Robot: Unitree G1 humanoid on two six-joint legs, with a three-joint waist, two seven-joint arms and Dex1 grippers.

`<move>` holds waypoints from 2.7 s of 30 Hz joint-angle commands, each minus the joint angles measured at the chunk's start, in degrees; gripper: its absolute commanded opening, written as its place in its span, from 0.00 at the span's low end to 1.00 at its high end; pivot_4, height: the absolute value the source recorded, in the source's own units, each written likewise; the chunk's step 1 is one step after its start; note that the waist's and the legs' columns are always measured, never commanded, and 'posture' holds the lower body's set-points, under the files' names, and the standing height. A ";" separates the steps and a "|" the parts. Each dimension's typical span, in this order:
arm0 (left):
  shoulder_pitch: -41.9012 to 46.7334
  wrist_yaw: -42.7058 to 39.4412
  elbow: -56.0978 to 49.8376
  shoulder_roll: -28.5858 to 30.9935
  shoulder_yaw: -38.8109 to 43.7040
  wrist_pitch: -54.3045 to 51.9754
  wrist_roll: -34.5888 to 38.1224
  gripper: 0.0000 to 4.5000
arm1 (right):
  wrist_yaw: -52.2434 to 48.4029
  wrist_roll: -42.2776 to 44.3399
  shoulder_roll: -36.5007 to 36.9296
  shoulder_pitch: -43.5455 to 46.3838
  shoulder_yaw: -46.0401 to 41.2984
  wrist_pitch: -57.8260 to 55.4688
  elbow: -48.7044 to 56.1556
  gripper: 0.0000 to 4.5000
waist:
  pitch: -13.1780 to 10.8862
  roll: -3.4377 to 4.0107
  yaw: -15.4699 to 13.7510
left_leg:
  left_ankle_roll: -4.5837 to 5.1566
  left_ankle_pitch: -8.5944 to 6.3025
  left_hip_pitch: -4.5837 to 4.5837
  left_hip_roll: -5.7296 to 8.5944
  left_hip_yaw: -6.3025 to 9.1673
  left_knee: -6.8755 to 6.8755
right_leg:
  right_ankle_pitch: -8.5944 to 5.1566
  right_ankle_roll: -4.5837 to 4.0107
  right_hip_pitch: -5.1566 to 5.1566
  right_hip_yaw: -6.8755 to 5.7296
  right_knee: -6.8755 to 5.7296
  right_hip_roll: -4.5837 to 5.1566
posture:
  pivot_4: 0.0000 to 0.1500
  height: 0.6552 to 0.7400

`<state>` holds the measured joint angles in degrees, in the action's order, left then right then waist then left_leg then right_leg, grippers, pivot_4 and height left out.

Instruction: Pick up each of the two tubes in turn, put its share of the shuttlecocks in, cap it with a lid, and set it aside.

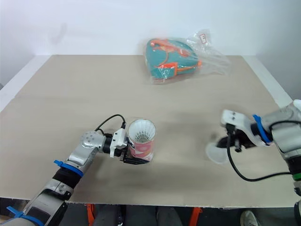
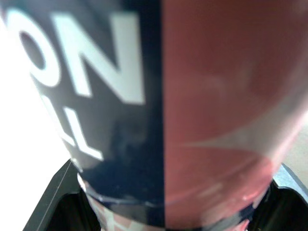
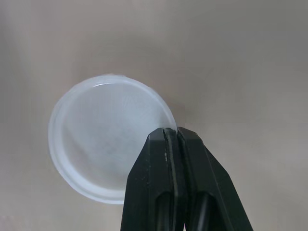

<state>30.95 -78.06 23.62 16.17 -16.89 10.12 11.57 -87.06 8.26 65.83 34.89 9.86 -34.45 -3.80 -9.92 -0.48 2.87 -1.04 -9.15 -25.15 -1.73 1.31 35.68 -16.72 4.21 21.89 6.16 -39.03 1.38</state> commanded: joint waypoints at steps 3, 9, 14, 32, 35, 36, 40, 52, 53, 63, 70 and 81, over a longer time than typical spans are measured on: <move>0.84 -0.59 2.63 -1.71 -0.13 0.28 0.61 0.66 | 0.96 8.29 -4.77 13.70 -1.60 -10.94 13.91 0.04 | -0.01 -0.01 -0.16 | -0.01 0.00 -0.03 0.00 0.07 0.01 | -0.04 0.05 0.00 -0.08 0.01 0.01 | 1.00 0.99; 1.52 -4.57 0.94 -1.37 -1.86 -6.77 1.98 0.66 | 0.94 8.97 -9.83 23.40 3.73 -12.23 15.73 0.04 | -0.02 -0.13 -0.51 | -0.05 -0.03 -0.17 0.02 0.15 0.02 | -0.01 -0.11 0.04 -0.20 0.04 0.06 | 1.00 0.99; 2.53 -6.49 2.19 0.54 -2.91 -8.43 0.33 0.66 | 0.21 6.56 -14.80 31.21 8.65 -6.45 15.34 0.04 | -0.01 -0.11 -0.25 | -0.06 -0.06 -0.22 0.00 0.13 -0.12 | -0.08 -0.29 0.24 -0.18 -0.04 0.01 | 1.00 0.99; 2.77 -5.76 3.50 1.20 -3.37 -6.70 -1.12 0.66 | -0.92 2.76 -21.79 37.34 14.82 0.52 14.90 0.04 | -0.01 -0.11 -0.15 | -0.05 -0.06 -0.21 -0.07 0.38 -0.18 | -0.10 -0.46 0.21 -0.43 -0.11 -0.08 | 1.00 0.99; 2.95 -5.61 3.88 1.07 -3.35 -6.50 -1.19 0.66 | -1.15 2.74 -22.26 37.84 14.62 0.49 14.76 0.04 | 0.00 -0.11 -0.17 | -0.05 -0.05 -0.21 -0.07 0.40 -0.16 | -0.09 -0.46 0.18 -0.45 -0.11 -0.08 | 1.00 0.99; 2.95 -5.60 3.92 1.05 -3.34 -6.54 -1.15 0.66 | -1.26 2.76 -22.30 37.99 14.56 0.44 14.79 0.04 | 0.00 -0.11 -0.17 | -0.05 -0.05 -0.21 -0.07 0.40 -0.14 | -0.09 -0.46 0.16 -0.46 -0.11 -0.07 | 1.00 0.99; 2.82 -5.61 3.71 0.94 -3.19 -6.88 -0.73 0.66 | -1.93 2.85 -21.72 37.64 14.43 0.56 15.32 0.04 | 0.00 -0.11 -0.17 | -0.05 -0.05 -0.19 -0.07 0.42 -0.12 | -0.09 -0.47 0.14 -0.47 -0.11 -0.08 | 1.00 0.99; 2.76 -5.58 3.81 1.05 -2.70 -7.17 -0.38 0.66 | -4.50 2.93 -20.41 35.31 16.50 1.62 17.96 0.04 | 0.00 -0.11 -0.19 | -0.05 -0.05 -0.18 -0.06 0.42 -0.13 | -0.10 -0.45 0.11 -0.48 -0.11 -0.06 | 1.00 0.99; 2.73 -5.54 3.77 1.05 -2.67 -7.16 -0.38 0.66 | -4.74 2.46 -20.37 35.17 17.27 2.20 17.95 0.04 | 0.00 -0.11 -0.19 | -0.05 -0.05 -0.18 -0.06 0.43 -0.12 | -0.10 -0.46 0.11 -0.49 -0.11 -0.06 | 1.00 0.99; 2.42 -4.76 3.48 0.75 -2.46 -7.14 -0.34 0.66 | -5.44 2.91 -23.04 40.37 18.25 4.78 9.67 0.04 | 0.01 -0.12 -0.14 | -0.04 -0.04 -0.06 -0.10 0.42 -0.13 | -0.07 -0.53 0.04 -0.52 -0.11 -0.08 | 1.00 0.99; 1.97 -4.41 3.12 1.10 -2.11 -7.14 -0.36 0.66 | -5.44 6.67 -19.14 37.56 22.07 5.91 14.48 0.04 | 0.01 -0.12 -0.16 | -0.04 -0.04 -0.07 -0.09 0.43 -0.15 | -0.10 -0.52 0.02 -0.52 -0.11 -0.07 | 1.00 0.99; 1.79 -4.28 2.83 1.38 -1.99 -7.44 -0.34 0.66 | -5.44 6.12 -19.07 36.99 25.21 6.81 14.06 0.04 | 0.06 -0.16 -0.17 | -0.04 -0.04 -0.04 -0.08 0.44 -0.18 | -0.15 -0.52 0.00 -0.53 -0.10 -0.07 | 1.00 0.99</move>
<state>34.13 -82.56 24.60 16.42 -18.68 4.23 12.33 -89.53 14.13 47.50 72.78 32.21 -27.77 9.74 -9.86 -0.64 2.70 -1.09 -9.19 -25.18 -1.82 1.76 35.51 -16.87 3.69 21.88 5.61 -39.13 1.31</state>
